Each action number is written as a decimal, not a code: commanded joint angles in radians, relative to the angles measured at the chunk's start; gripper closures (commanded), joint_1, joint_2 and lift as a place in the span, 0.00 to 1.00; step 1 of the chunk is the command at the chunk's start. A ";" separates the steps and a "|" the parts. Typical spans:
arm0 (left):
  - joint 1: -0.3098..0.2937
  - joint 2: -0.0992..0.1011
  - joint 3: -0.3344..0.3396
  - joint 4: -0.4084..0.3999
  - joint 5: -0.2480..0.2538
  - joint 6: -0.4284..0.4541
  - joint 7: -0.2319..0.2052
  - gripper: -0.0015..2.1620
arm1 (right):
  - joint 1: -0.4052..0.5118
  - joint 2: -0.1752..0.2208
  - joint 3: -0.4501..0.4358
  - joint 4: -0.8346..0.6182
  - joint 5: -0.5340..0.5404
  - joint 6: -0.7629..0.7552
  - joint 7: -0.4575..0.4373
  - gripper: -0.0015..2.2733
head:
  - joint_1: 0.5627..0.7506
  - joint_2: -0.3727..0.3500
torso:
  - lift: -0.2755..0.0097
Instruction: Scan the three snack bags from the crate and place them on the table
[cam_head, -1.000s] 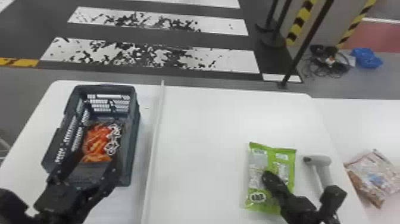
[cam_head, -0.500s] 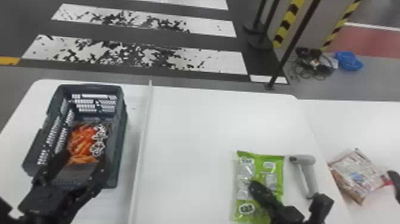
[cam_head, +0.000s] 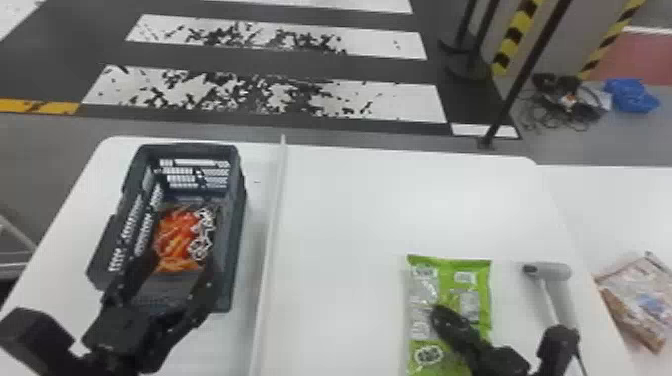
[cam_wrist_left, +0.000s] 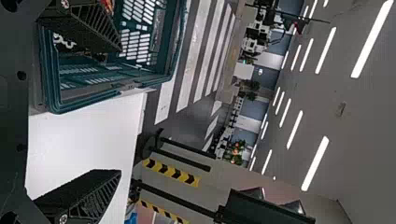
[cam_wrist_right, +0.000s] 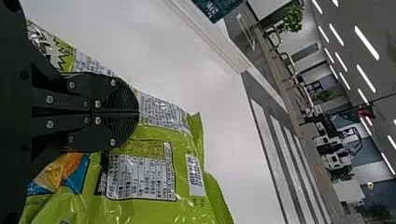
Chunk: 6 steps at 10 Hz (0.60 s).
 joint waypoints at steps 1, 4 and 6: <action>0.000 -0.001 -0.001 -0.006 -0.002 -0.003 0.005 0.03 | 0.051 -0.004 -0.042 -0.083 -0.032 -0.005 0.012 0.76 | 0.70 0.42 | 0.84; 0.000 0.005 -0.069 -0.067 -0.066 0.058 0.083 0.03 | 0.160 0.004 -0.191 -0.352 -0.049 0.059 0.023 0.04 | 0.70 0.35 | 0.84; 0.006 0.013 -0.141 -0.090 -0.115 0.064 0.141 0.03 | 0.163 0.027 -0.287 -0.370 -0.015 0.059 -0.066 0.04 | 0.70 0.20 | 0.84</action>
